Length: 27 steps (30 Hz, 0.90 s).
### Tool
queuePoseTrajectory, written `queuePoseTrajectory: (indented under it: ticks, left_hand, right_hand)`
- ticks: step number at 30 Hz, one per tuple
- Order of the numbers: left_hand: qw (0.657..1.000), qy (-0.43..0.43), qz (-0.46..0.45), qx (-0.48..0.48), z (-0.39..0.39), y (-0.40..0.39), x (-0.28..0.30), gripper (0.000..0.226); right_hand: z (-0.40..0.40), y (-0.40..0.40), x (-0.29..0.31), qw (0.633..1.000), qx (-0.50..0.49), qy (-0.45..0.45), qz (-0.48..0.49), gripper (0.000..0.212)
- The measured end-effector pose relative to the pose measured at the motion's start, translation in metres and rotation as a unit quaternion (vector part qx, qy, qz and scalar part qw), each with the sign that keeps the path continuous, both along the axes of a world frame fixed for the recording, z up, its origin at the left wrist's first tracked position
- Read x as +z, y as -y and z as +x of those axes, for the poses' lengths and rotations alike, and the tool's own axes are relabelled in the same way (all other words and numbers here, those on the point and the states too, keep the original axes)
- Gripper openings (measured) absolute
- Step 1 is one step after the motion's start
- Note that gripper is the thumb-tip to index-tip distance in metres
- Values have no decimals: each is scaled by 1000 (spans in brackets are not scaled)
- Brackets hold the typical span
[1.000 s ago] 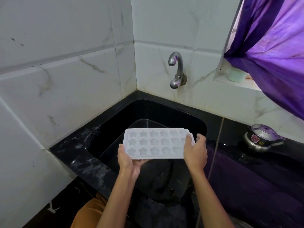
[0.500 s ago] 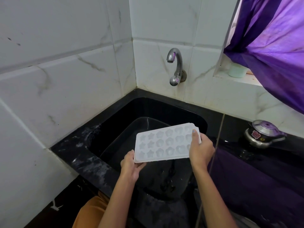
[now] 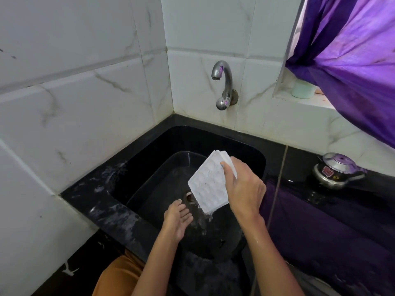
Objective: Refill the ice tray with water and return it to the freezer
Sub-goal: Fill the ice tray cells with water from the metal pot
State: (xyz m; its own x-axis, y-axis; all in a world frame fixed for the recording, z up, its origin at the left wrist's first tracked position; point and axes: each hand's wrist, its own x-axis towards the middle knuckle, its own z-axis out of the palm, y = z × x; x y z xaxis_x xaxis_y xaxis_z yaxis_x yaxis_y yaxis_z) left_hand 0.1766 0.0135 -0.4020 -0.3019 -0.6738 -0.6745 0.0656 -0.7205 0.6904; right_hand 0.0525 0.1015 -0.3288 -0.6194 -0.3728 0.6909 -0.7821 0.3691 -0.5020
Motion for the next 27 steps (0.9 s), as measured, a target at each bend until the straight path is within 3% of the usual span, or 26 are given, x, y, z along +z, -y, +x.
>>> queuePoseTrajectory:
  ticks: [7,17,22,27]
  left_hand:
    - [1000,-5,-13,-1,-1,3,4,50]
    - [999,-36,-25,-2,-5,6,11,49]
    - [998,-48,-31,4,-4,7,18,47]
    - [998,-52,-36,6,-2,6,22,47]
  right_hand:
    - [1,2,5,996,26,-82,4,21]
    - [4,-4,22,995,42,-93,-18,20]
    - [12,-6,37,989,56,-111,-75,42]
    - [20,-8,44,980,65,-121,-146,37]
